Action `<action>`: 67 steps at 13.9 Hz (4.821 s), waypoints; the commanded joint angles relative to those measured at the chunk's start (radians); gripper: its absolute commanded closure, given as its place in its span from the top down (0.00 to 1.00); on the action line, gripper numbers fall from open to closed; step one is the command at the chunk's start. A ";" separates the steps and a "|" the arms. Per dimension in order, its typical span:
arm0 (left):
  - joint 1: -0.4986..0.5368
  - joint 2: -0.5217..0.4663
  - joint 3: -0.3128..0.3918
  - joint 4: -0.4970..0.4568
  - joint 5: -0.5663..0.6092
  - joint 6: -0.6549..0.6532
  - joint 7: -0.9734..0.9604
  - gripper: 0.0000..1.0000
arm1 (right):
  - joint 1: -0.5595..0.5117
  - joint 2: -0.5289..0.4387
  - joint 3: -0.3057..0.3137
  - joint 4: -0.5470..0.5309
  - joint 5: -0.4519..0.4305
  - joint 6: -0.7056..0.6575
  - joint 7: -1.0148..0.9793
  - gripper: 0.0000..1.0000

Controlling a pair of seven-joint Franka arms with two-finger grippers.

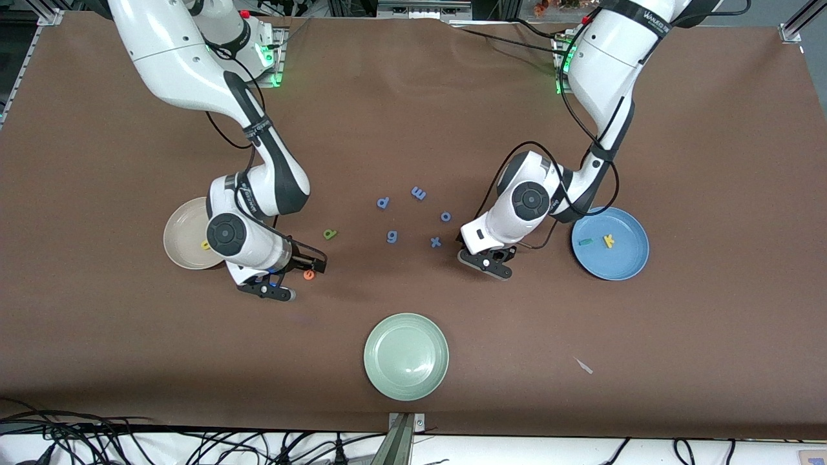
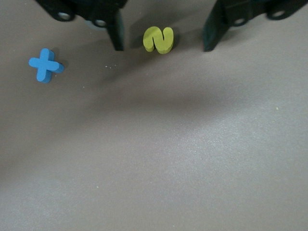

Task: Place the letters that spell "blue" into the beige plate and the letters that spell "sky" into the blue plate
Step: 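Grasp yellow z with the left gripper while the right gripper grasps orange e, then place yellow z on the blue plate while the right gripper places orange e, then grasp the green p with the right gripper while the left gripper withdraws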

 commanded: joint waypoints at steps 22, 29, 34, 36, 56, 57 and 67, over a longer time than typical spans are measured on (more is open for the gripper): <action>0.483 -0.327 0.010 -0.323 0.026 -0.200 0.461 0.80 | -0.007 0.069 -0.008 0.093 0.003 -0.025 -0.066 0.09; 0.489 -0.547 0.009 -0.458 0.023 -0.212 0.463 1.00 | -0.016 -0.136 -0.169 -0.083 -0.006 -0.224 -0.529 0.09; 0.448 -0.822 0.009 -0.458 0.026 -0.369 0.460 1.00 | -0.016 -0.221 -0.270 -0.250 -0.004 -0.211 -0.711 0.09; 0.430 -0.929 0.013 -0.448 0.047 -0.471 0.458 1.00 | -0.016 -0.224 -0.292 -0.280 -0.004 -0.198 -0.735 0.10; 0.334 -0.767 0.153 0.115 0.075 -1.009 0.101 1.00 | 0.362 -0.164 -0.279 -0.287 0.197 0.079 0.461 1.00; 0.336 -0.767 0.153 0.115 0.075 -1.013 0.101 1.00 | 0.363 -0.157 -0.279 -0.287 0.198 0.084 0.477 1.00; 0.337 -0.756 0.153 0.115 0.075 -1.014 0.102 1.00 | 0.395 -0.140 -0.261 -0.347 0.200 0.216 0.511 0.76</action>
